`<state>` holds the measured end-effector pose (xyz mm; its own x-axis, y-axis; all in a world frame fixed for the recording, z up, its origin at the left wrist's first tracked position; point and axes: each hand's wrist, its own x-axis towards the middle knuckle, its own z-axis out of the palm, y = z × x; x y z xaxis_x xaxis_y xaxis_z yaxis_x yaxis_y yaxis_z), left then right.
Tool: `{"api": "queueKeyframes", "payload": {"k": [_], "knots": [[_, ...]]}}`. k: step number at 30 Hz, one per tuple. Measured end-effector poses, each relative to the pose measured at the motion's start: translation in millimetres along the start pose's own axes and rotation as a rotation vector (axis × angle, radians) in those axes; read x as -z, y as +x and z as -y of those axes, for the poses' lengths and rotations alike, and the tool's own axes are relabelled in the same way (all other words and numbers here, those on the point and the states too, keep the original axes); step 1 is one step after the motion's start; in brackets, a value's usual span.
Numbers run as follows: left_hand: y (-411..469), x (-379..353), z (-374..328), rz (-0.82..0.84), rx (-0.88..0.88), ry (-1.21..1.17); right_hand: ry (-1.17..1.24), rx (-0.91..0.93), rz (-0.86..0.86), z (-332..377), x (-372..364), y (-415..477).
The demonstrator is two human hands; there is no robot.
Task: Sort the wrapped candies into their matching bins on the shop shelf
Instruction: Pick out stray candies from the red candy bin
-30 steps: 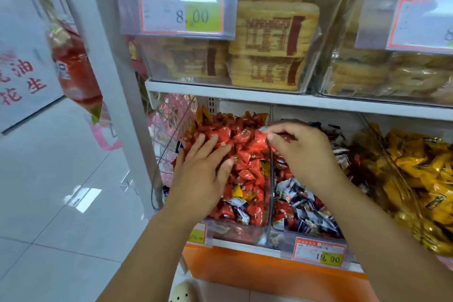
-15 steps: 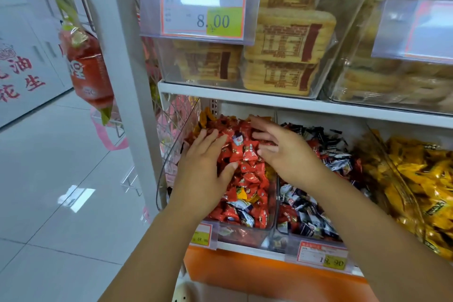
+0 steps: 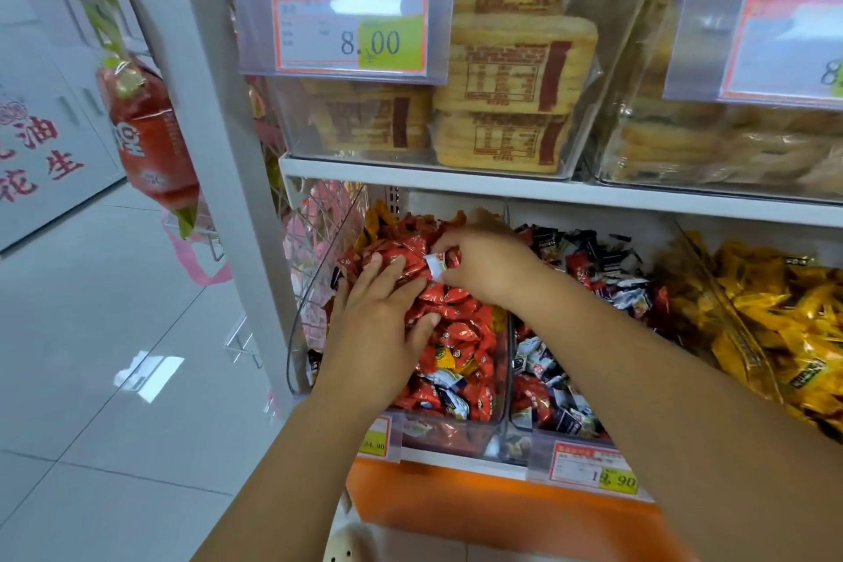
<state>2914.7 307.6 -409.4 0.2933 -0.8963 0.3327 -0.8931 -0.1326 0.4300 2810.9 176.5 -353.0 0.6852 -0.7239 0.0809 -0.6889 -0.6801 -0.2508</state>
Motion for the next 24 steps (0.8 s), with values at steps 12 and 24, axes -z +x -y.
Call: {"api": "queueKeyframes", "payload": {"k": [12, 24], "knots": [[-5, 3, -27, -0.030, -0.124, -0.075, 0.264, -0.313, 0.006, -72, 49, -113], [-16, -7, -49, 0.144, -0.182, -0.135, 0.134, -0.020, 0.506, -68, -22, -111]]}}
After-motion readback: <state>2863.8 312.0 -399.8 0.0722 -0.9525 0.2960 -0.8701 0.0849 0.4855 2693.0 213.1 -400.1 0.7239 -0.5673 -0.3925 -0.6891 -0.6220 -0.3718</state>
